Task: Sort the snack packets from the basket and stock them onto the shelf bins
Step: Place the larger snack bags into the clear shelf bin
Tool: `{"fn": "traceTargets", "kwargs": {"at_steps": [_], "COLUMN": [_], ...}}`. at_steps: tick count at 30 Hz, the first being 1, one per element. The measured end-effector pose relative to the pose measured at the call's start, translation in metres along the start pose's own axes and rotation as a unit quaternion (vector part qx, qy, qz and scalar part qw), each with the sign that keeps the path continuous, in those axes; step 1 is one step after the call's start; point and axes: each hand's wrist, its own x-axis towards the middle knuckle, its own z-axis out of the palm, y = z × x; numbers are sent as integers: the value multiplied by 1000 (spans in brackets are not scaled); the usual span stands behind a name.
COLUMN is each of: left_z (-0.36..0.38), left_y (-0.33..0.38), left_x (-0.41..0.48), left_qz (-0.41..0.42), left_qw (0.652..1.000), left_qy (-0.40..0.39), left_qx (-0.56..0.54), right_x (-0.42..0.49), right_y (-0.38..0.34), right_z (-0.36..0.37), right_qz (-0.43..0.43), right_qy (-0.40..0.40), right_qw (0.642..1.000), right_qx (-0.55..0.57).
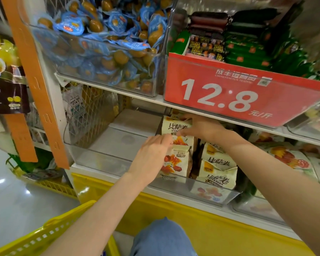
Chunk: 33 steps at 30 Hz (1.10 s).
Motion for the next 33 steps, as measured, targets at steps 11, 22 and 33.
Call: {"fn": "traceTargets", "kwargs": {"at_steps": [11,22,33], "left_z": [-2,8,12], "left_y": [-3,-9,-12], "left_x": [6,0,8], "left_qz": [64,73,72], "left_qw": [998,997,990], "left_qy": [-28,-30,-93], "left_qx": [0,26,74], "right_x": [0,-13,-14], "right_y": [21,15,37], "right_z": [12,21,10], "right_qz": [27,-37,0], "right_qy": [-63,-90,44], "right_qw": [998,995,993], "right_qx": [13,1,107]}}
